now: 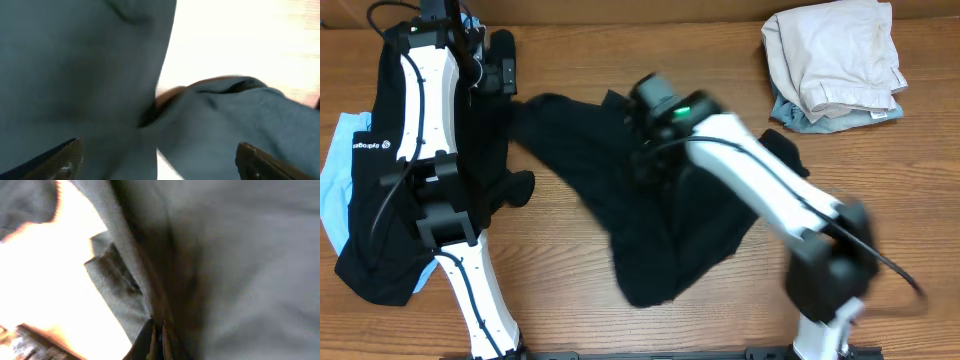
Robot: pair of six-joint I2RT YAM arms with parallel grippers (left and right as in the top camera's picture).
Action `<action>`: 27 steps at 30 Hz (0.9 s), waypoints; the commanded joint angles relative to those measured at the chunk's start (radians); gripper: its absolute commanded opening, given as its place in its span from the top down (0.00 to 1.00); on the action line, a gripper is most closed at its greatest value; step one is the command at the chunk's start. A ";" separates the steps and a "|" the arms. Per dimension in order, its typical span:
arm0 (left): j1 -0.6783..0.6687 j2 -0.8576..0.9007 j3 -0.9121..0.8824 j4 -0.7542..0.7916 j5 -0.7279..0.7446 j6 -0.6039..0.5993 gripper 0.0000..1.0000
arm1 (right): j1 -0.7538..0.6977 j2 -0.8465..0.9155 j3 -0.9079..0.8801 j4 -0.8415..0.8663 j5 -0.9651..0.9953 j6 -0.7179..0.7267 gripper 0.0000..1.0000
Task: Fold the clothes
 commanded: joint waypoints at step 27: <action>-0.137 -0.109 0.016 -0.259 0.299 0.229 0.14 | 0.051 -0.268 -0.407 -0.105 -0.027 0.012 0.94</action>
